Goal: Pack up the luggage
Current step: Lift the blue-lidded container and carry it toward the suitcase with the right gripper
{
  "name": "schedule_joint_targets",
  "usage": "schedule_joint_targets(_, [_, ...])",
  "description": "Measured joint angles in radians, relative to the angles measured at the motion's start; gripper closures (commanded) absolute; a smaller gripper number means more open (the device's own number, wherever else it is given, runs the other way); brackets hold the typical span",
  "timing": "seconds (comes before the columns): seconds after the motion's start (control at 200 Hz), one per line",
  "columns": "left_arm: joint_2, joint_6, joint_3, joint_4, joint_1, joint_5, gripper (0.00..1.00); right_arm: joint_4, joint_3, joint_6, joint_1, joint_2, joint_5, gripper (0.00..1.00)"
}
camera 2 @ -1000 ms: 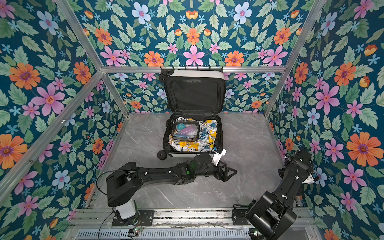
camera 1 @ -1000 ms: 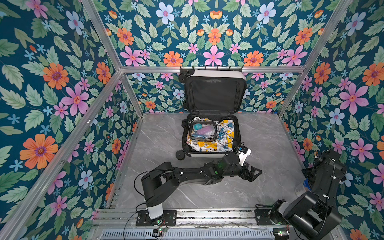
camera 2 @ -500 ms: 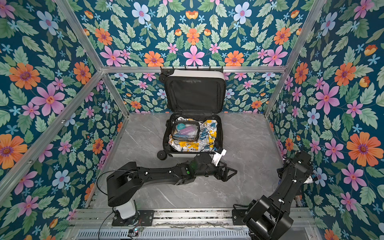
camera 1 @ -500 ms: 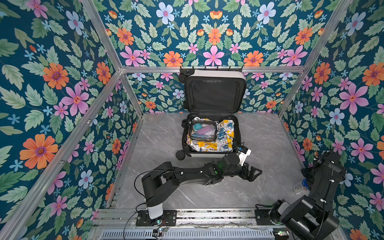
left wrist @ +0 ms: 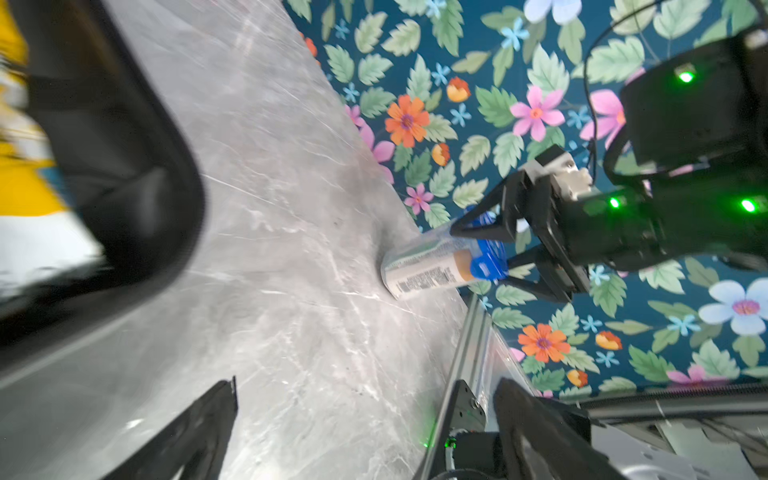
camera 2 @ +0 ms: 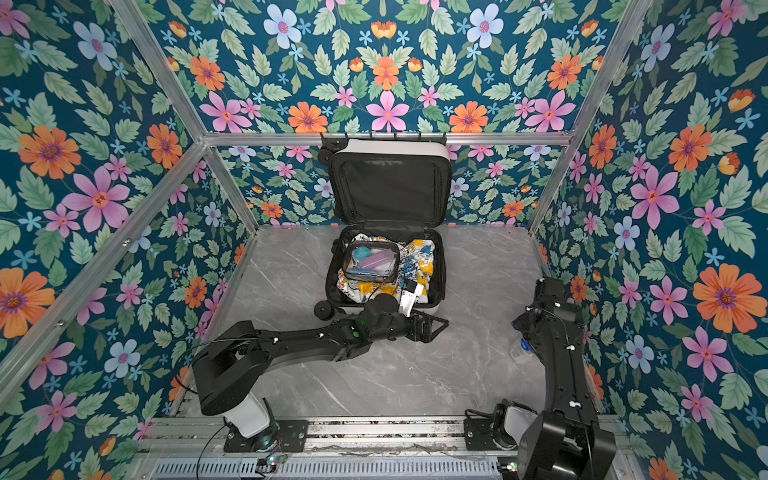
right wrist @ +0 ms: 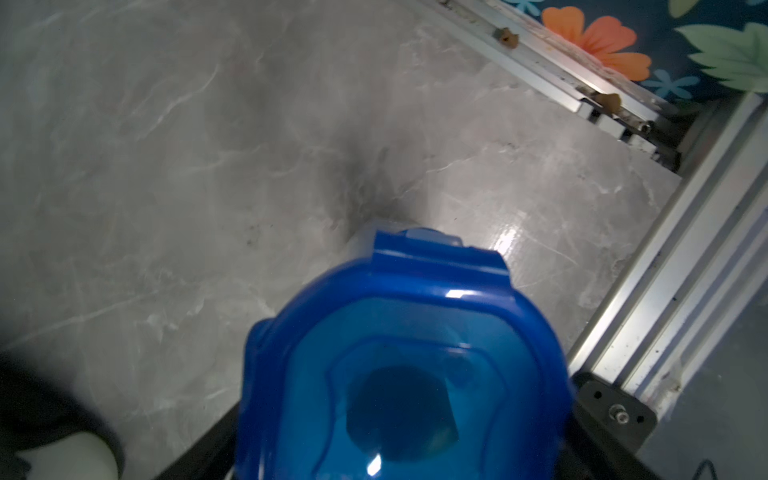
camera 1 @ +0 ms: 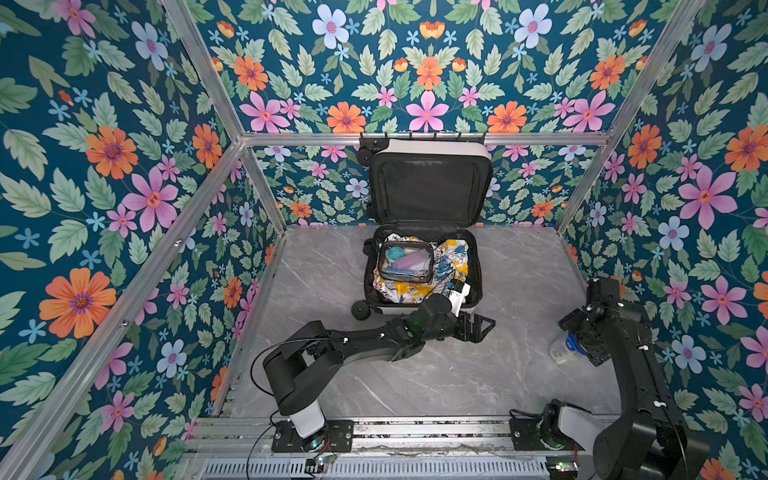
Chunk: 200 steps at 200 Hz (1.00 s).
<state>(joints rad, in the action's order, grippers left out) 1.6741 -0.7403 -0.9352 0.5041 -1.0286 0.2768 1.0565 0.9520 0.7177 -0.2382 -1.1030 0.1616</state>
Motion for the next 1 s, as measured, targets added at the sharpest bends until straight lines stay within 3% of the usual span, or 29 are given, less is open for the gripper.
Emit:
schedule_joint_targets(0.345, [-0.120, -0.019, 0.087, 0.002, 0.113, 0.002, 0.00, 0.052, 0.157, 0.032, 0.499, -0.121, 0.072, 0.37])
schedule_joint_targets(0.57, [-0.224, -0.031, 0.165, -0.015, 0.212, 0.002, 0.01, 0.096, 0.312, 0.090, 0.827, -0.282, 0.115, 0.38])
schedule_joint_targets(0.8, [-0.395, -0.042, 0.281, -0.105, 0.360, -0.008, 0.01, 0.092, 0.489, 0.120, 1.056, -0.509, 0.116, 0.39])
schedule_joint_targets(1.0, [-0.539, -0.036, 0.354, -0.211, 0.463, -0.003, 0.00, 0.065, 0.617, 0.118, 1.184, -0.665, 0.118, 0.39])
